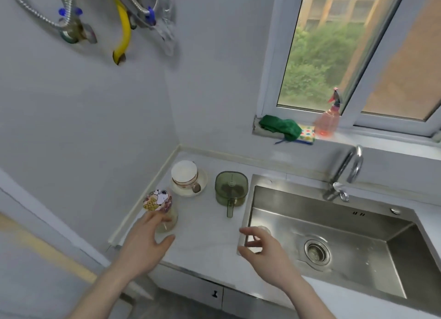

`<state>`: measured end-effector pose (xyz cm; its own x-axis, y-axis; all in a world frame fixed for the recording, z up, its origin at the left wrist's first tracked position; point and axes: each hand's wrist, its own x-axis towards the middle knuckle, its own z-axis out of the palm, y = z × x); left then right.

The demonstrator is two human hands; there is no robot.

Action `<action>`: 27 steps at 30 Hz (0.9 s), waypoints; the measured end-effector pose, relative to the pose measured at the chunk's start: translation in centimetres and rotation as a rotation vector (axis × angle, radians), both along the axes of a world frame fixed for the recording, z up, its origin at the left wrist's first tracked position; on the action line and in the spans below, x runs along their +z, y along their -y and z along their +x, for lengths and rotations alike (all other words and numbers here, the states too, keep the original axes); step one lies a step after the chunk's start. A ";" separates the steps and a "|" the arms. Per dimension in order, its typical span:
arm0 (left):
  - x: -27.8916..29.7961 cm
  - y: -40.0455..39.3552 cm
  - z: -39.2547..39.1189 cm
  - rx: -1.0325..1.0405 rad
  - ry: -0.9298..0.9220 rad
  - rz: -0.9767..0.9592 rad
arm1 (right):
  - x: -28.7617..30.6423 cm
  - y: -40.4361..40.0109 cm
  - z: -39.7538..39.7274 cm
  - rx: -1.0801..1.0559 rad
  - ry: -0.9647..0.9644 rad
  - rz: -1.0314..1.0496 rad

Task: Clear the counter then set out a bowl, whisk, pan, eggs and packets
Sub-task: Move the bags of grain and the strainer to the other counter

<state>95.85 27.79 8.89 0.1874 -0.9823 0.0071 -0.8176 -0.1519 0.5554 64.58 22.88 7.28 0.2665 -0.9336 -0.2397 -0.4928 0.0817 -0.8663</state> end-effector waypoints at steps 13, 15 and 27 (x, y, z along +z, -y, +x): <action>-8.0 15.4 7.8 0.053 0.138 0.500 | -6.6 10.6 5.9 -0.206 -0.061 0.233; -9.5 15.9 8.1 0.069 0.171 0.523 | -8.2 12.4 6.2 -0.199 -0.069 0.286; -9.9 17.0 5.5 0.139 0.247 0.543 | -13.5 18.4 9.1 -0.283 0.122 0.574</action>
<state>101.33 10.79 -1.04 0.3704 -0.8246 -0.4277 -0.8648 -0.4742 0.1653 73.67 4.52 -6.25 0.0862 -0.7041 -0.7049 -0.2850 0.6605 -0.6946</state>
